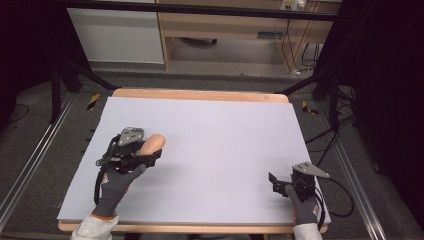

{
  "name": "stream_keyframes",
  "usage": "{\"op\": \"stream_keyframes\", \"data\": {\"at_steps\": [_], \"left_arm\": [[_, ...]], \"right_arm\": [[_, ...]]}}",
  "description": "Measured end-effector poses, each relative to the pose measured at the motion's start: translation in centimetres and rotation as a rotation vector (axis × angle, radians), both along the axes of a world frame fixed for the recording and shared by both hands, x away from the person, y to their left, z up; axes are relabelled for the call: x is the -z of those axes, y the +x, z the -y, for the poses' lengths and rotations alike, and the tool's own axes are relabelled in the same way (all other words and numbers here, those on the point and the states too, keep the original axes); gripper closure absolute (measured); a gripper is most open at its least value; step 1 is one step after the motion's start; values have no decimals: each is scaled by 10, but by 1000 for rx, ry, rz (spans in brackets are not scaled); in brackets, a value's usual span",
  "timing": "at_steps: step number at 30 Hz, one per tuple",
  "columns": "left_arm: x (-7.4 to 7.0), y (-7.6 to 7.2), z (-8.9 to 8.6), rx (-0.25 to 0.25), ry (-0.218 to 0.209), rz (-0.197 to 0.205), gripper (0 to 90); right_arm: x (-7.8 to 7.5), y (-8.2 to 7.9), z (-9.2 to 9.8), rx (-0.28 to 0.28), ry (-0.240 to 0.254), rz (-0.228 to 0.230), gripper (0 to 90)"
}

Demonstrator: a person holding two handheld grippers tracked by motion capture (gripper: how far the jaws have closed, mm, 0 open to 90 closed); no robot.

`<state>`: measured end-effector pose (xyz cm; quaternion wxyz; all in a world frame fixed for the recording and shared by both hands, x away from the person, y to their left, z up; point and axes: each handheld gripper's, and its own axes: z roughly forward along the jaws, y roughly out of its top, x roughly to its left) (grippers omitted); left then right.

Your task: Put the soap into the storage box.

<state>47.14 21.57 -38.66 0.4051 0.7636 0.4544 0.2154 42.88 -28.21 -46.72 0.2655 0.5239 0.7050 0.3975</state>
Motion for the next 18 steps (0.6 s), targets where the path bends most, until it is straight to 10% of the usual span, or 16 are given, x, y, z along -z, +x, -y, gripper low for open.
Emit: {"op": "stream_keyframes", "data": {"at_steps": [18], "left_arm": [[11, 23, -31, -115, -4, -26, 316]], "right_arm": [[1, 1, -1, -3, -4, -3, 50]]}}
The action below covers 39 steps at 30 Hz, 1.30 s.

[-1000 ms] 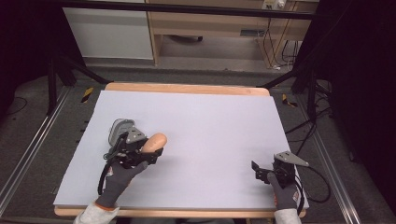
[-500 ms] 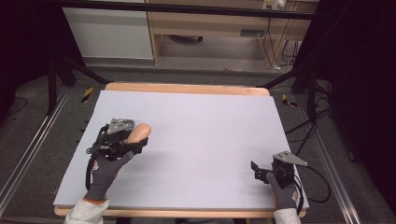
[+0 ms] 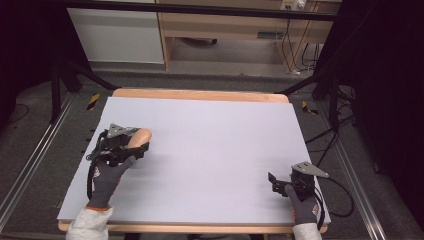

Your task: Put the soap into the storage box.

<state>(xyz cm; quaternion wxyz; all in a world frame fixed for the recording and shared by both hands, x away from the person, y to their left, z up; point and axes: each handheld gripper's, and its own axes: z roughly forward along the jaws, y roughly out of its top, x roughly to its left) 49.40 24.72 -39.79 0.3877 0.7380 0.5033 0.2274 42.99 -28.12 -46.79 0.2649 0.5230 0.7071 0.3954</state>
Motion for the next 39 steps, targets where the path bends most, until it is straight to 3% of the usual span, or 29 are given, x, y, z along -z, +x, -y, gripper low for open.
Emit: {"op": "stream_keyframes", "data": {"at_steps": [21, 39], "left_arm": [[20, 20, -17, -76, 43, -39, 316], [30, 28, -19, -107, 75, -59, 316]], "right_arm": [[1, 1, -1, 0, -6, -6, 50], [2, 2, -1, 0, -8, -6, 50]]}}
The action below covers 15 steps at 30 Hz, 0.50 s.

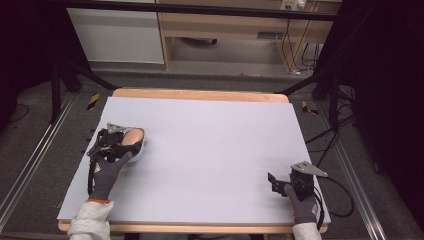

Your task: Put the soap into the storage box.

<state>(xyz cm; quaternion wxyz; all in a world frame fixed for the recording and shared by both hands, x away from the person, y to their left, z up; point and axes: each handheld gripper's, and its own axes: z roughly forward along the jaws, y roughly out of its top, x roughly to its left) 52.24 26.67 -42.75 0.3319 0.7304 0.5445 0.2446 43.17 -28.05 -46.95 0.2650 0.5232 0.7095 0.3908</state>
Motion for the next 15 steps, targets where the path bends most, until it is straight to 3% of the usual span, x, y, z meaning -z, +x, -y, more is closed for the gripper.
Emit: {"op": "stream_keyframes", "data": {"at_steps": [15], "left_arm": [[3, 1, -2, -15, -8, -5, 315]], "right_arm": [[0, 0, 0, 0, -2, 0, 50]]}}
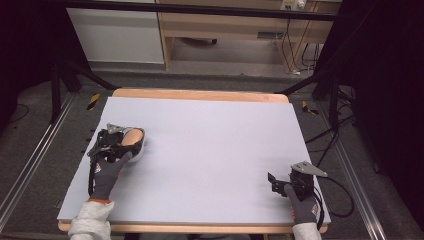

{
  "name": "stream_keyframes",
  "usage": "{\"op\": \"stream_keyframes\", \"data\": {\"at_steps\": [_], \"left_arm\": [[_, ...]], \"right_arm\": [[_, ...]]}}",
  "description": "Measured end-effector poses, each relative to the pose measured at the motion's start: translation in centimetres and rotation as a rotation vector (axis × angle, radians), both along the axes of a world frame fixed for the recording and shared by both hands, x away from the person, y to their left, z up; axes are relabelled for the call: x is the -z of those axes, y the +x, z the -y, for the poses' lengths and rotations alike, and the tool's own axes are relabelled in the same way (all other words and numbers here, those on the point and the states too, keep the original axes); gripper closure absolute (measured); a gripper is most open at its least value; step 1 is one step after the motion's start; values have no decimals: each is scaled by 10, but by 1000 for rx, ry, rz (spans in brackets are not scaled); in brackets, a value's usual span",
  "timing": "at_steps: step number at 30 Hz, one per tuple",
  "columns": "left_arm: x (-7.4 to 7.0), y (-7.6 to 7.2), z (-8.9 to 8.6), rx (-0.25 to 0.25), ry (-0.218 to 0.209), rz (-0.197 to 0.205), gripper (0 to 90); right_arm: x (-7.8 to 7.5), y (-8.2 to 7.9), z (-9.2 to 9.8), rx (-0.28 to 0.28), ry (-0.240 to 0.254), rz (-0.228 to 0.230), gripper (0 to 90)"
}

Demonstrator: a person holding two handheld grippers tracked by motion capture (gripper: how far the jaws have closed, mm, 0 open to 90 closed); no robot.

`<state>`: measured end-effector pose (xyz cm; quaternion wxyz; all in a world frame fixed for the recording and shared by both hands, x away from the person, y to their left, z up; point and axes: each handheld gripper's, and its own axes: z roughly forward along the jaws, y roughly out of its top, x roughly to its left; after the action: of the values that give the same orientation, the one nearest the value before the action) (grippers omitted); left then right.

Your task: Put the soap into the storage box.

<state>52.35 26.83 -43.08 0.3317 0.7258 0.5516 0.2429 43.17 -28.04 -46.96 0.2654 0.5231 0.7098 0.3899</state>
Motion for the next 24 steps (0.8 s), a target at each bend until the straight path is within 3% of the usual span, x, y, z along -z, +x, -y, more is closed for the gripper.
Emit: {"op": "stream_keyframes", "data": {"at_steps": [6, 24], "left_arm": [[1, 0, 0, 7, -22, -12, 310], [0, -2, 3, 18, -9, 4, 303]], "right_arm": [[0, 0, 0, 2, 0, 0, 49], [0, 0, 0, 6, 1, -1, 48]]}}
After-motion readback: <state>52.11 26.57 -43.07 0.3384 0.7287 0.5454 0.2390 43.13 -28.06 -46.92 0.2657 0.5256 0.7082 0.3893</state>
